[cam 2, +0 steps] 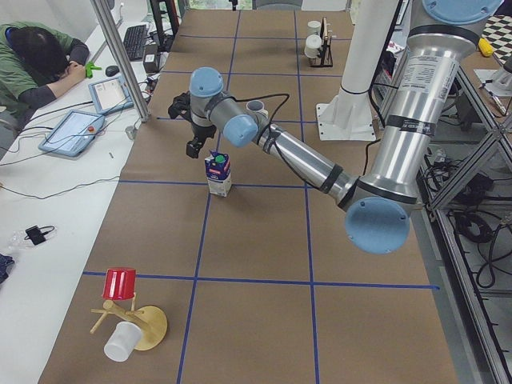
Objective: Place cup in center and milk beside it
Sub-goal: 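Lower the mug onto the center, release it while the left gripper reaches the carton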
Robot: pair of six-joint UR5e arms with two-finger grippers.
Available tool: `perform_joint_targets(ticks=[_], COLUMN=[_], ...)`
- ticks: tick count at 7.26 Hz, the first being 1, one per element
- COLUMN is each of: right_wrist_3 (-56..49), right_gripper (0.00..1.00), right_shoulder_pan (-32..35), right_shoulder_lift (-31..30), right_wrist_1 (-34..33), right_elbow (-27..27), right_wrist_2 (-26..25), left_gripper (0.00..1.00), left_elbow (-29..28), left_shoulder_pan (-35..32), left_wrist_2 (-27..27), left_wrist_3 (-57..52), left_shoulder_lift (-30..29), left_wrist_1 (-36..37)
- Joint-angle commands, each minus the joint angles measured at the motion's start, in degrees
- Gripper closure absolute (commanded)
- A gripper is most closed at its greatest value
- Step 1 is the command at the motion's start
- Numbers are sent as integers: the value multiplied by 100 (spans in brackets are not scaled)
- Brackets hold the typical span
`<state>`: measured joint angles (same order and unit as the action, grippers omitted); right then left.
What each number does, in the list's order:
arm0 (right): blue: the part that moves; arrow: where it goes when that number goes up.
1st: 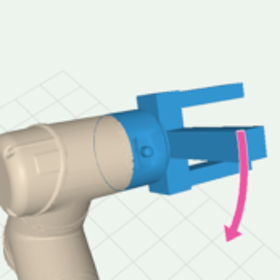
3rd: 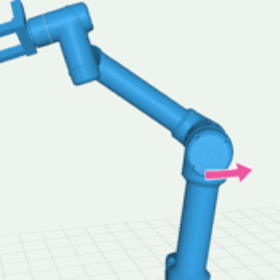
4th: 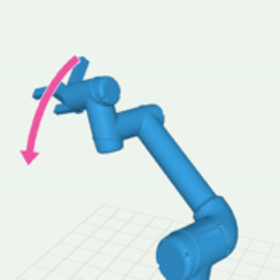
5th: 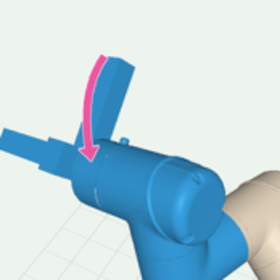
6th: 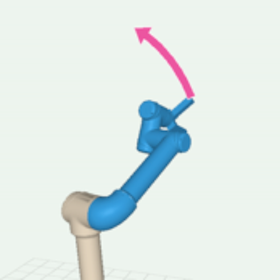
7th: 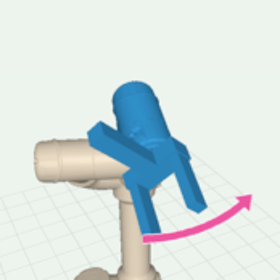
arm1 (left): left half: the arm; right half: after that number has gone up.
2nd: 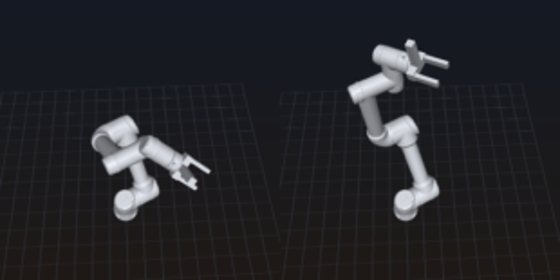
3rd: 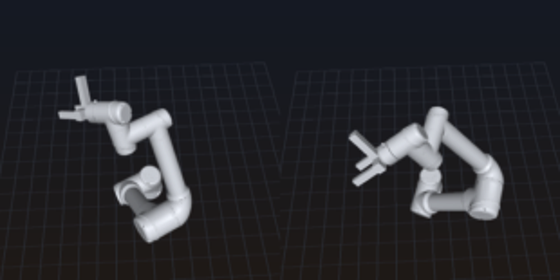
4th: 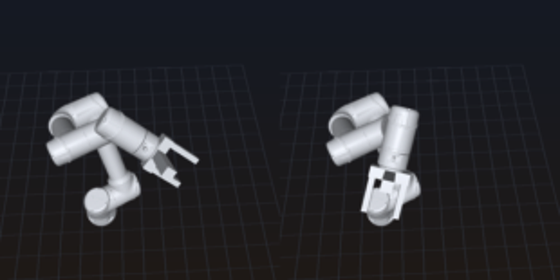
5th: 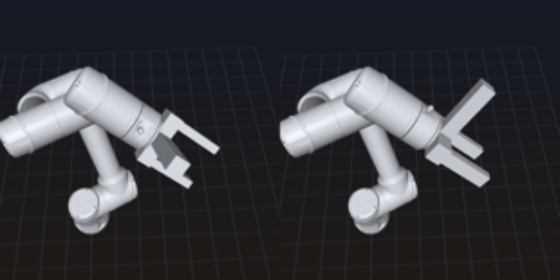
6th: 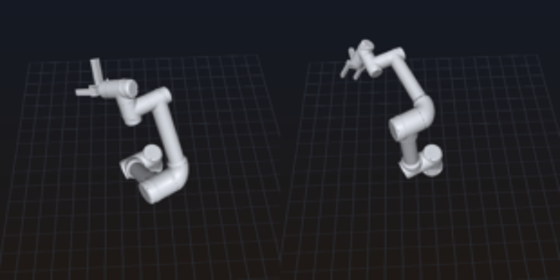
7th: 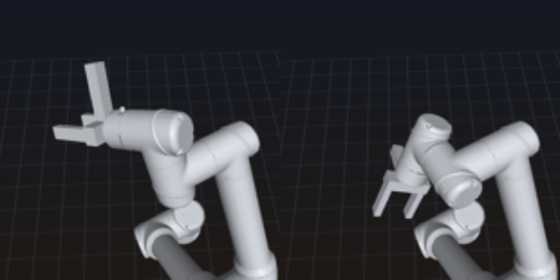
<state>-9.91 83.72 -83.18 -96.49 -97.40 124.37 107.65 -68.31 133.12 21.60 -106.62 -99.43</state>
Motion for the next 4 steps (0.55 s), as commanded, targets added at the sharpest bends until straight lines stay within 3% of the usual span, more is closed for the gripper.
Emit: perform_joint_targets(ticks=[1,4], right_wrist_3=[-687,-626], right_gripper=[0,0], right_shoulder_pan=[547,549], right_shoulder_lift=[-715,-735], right_wrist_1=[95,95], right_elbow=[28,37], right_wrist_2=[-185,-124], left_gripper=[0,0], left_elbow=[-25,-139], left_shoulder_pan=[1036,1197], left_wrist_2=[-1178,-1489], left_wrist_3=[862,933], left_shoulder_lift=[-228,-69], left_wrist_1=[152,152])
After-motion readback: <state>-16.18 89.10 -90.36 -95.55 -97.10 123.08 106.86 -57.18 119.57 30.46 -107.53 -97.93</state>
